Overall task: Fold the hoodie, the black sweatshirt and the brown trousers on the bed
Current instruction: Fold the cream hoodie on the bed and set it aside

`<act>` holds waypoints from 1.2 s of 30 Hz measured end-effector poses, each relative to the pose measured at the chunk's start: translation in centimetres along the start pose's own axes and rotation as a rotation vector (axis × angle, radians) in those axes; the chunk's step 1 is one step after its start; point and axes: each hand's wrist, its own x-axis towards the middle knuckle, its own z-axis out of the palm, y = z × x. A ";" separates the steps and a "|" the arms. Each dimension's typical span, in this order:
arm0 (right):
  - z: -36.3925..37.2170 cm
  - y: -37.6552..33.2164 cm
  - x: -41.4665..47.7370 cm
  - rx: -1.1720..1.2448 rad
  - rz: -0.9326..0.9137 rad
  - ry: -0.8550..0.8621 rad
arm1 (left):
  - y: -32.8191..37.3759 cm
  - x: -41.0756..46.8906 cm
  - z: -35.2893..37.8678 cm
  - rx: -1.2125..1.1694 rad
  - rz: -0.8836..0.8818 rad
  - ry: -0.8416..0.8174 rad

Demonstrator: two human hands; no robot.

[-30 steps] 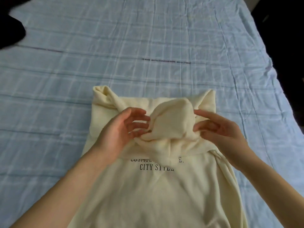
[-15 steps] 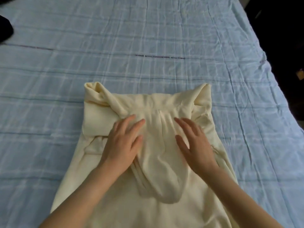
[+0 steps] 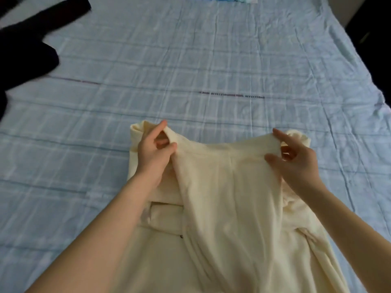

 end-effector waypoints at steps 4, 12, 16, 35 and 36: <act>2.3 -0.9 4.4 0.040 -0.040 0.188 | 0.9 4.3 1.6 -0.121 0.084 0.107; 5.4 -0.9 -0.2 -0.465 -0.174 0.026 | -1.0 -2.5 4.9 0.857 0.378 -0.015; 7.3 0.9 -5.3 -0.763 -0.211 -0.330 | -4.3 -7.3 5.0 1.272 0.527 -0.340; 1.5 1.8 12.7 -0.867 -0.231 -0.671 | -3.1 8.6 4.2 1.243 0.588 -0.533; 0.7 2.3 12.1 -0.768 -0.173 -0.632 | -3.3 8.3 3.8 1.169 0.586 -0.493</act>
